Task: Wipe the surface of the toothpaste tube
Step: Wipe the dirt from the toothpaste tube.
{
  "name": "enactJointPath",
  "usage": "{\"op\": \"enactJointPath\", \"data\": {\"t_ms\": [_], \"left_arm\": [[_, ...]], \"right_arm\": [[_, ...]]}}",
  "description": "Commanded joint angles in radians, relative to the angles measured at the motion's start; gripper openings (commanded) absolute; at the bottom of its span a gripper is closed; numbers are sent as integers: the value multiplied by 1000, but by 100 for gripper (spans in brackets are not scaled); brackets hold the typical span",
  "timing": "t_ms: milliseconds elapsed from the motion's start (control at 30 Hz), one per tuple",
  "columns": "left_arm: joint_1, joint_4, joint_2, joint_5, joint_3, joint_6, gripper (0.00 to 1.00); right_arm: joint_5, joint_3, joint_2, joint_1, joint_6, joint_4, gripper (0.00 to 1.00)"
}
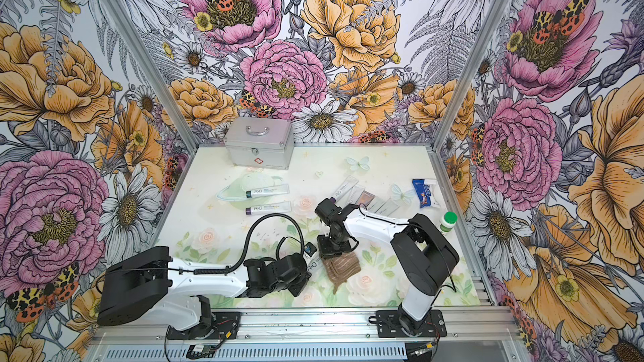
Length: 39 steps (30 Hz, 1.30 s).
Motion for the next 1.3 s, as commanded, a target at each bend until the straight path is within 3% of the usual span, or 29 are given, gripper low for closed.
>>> {"op": "enactJointPath", "data": {"t_ms": [0, 200, 467, 967, 1267], "left_arm": [[17, 25, -11, -25, 4, 1, 29], [19, -1, -20, -37, 7, -10, 29], [19, -22, -60, -46, -8, -31, 29], [17, 10, -25, -24, 5, -14, 29], [26, 6, -27, -29, 10, -7, 29]], "right_arm": [[162, -55, 55, -57, -46, -69, 0], [192, -89, 17, -144, -80, -74, 0], [175, -91, -13, -162, -83, -71, 0], [12, 136, 30, -29, -15, -70, 0], [21, 77, 127, 7, -1, -11, 0]]}}
